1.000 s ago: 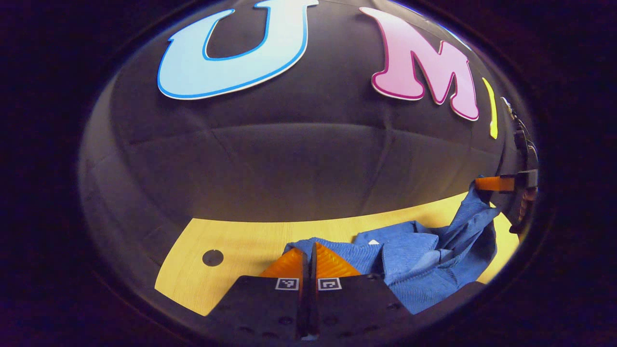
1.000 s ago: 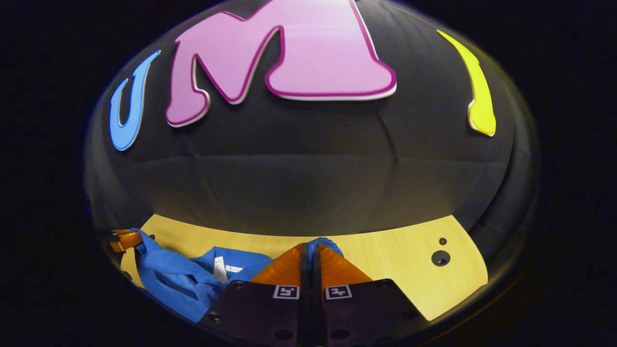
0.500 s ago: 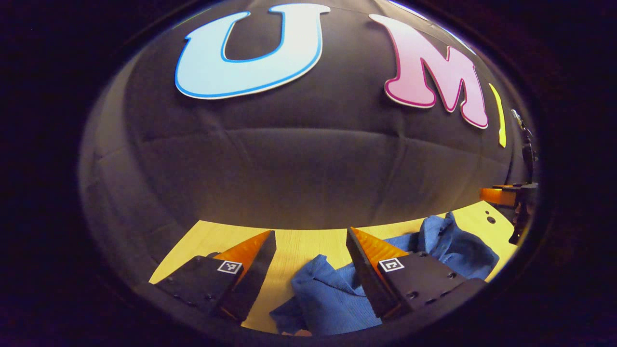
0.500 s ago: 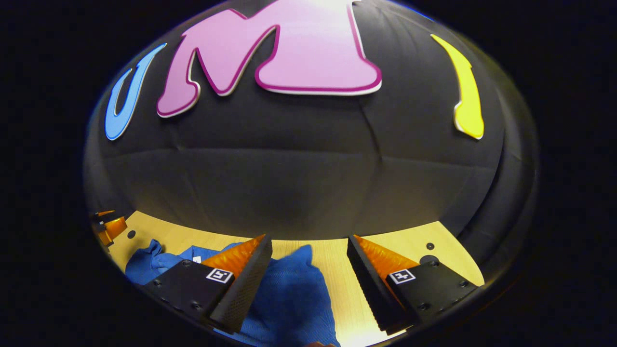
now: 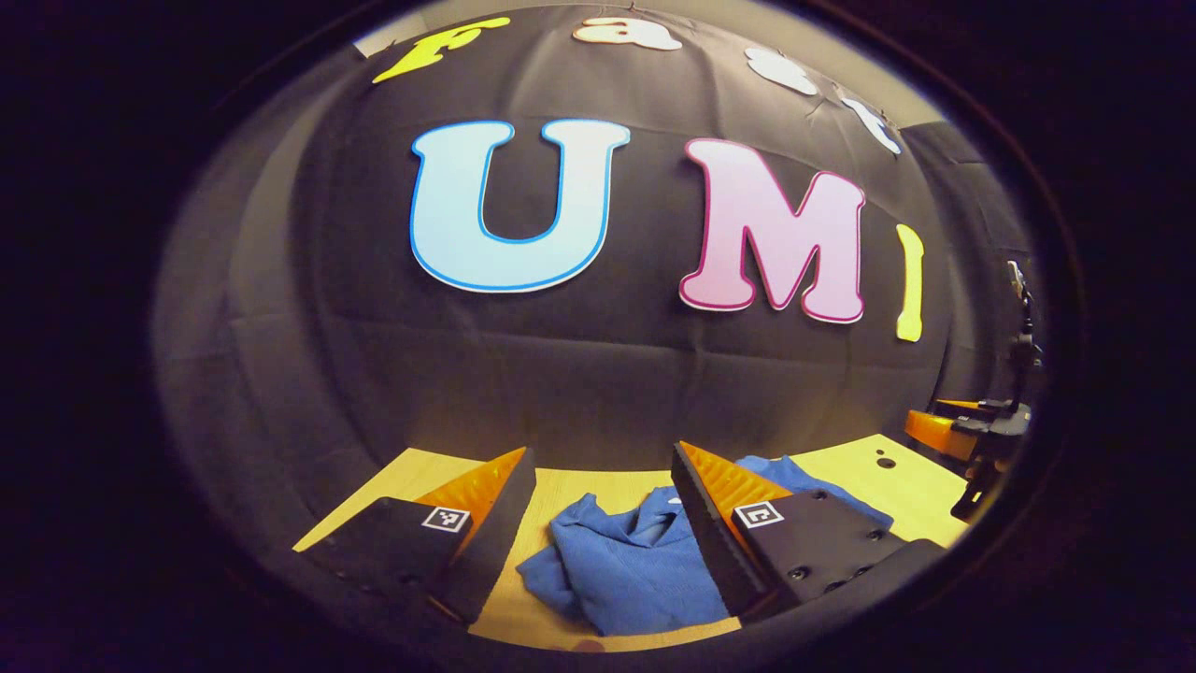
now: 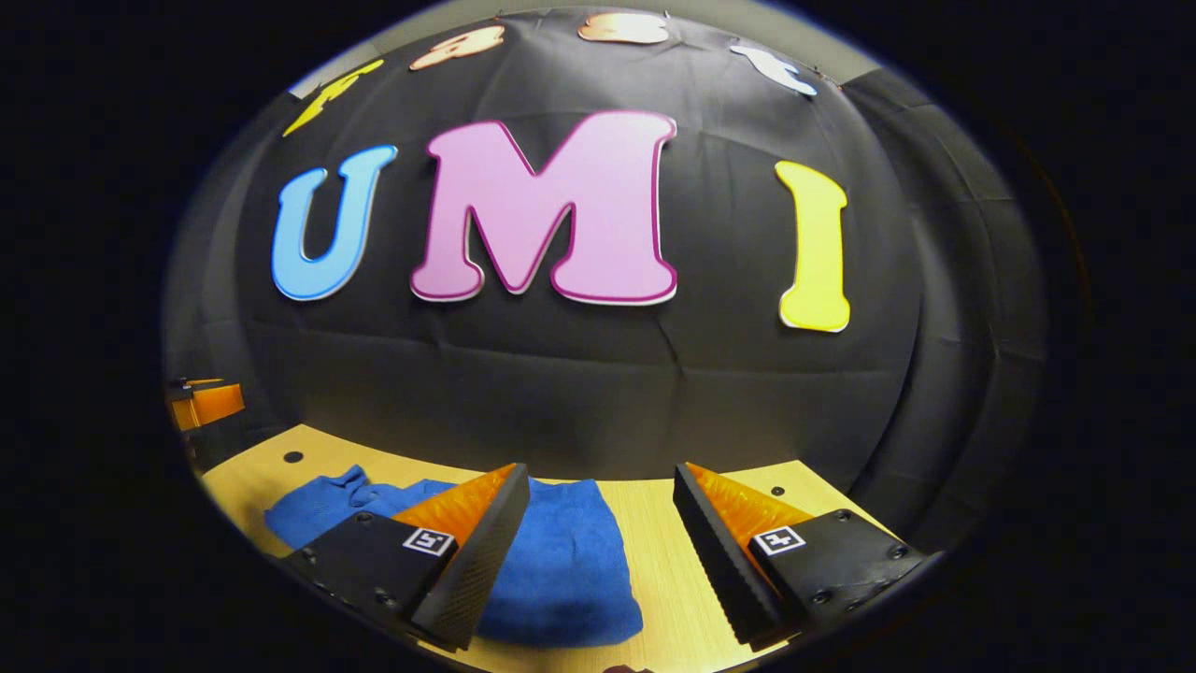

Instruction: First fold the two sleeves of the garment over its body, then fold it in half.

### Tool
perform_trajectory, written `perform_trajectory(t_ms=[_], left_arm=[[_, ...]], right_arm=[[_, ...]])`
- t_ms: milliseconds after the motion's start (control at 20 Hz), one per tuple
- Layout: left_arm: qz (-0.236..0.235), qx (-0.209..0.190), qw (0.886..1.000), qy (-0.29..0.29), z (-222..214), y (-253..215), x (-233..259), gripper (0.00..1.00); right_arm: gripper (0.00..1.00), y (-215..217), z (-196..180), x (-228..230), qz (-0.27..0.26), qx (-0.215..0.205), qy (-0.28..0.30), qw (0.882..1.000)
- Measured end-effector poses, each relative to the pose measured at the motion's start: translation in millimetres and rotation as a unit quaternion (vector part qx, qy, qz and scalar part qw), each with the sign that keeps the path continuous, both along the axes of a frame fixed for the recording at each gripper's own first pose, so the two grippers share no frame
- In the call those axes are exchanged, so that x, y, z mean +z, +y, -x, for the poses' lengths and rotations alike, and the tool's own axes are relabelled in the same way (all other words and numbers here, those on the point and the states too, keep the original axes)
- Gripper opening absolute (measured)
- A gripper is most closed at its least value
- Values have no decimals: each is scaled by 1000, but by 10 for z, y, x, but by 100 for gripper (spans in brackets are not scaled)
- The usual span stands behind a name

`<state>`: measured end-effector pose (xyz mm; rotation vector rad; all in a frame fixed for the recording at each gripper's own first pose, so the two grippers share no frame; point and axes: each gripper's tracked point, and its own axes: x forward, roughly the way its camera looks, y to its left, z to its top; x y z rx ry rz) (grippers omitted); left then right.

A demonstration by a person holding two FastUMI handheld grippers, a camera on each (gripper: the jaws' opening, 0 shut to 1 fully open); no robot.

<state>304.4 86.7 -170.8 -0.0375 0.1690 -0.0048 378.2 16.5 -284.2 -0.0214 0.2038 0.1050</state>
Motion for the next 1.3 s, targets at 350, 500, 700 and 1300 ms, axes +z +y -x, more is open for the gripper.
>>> perform_trajectory(t_ms=[350,500,700,1300], left_arm=[[10,-14,998,-67,1244,-336,677,83],[39,-20,997,-63,1696,-475,932,83],[32,-23,996,-80,2344,-421,1348,82],[-16,62,984,-164,3413,-263,1823,80]], right_arm=[[98,26,1044,966,20,14,-65,998],[96,63,1505,1285,9,17,-62,998],[96,-2,2046,1542,-11,7,-35,999],[96,-34,3173,1807,-24,27,-10,999]])
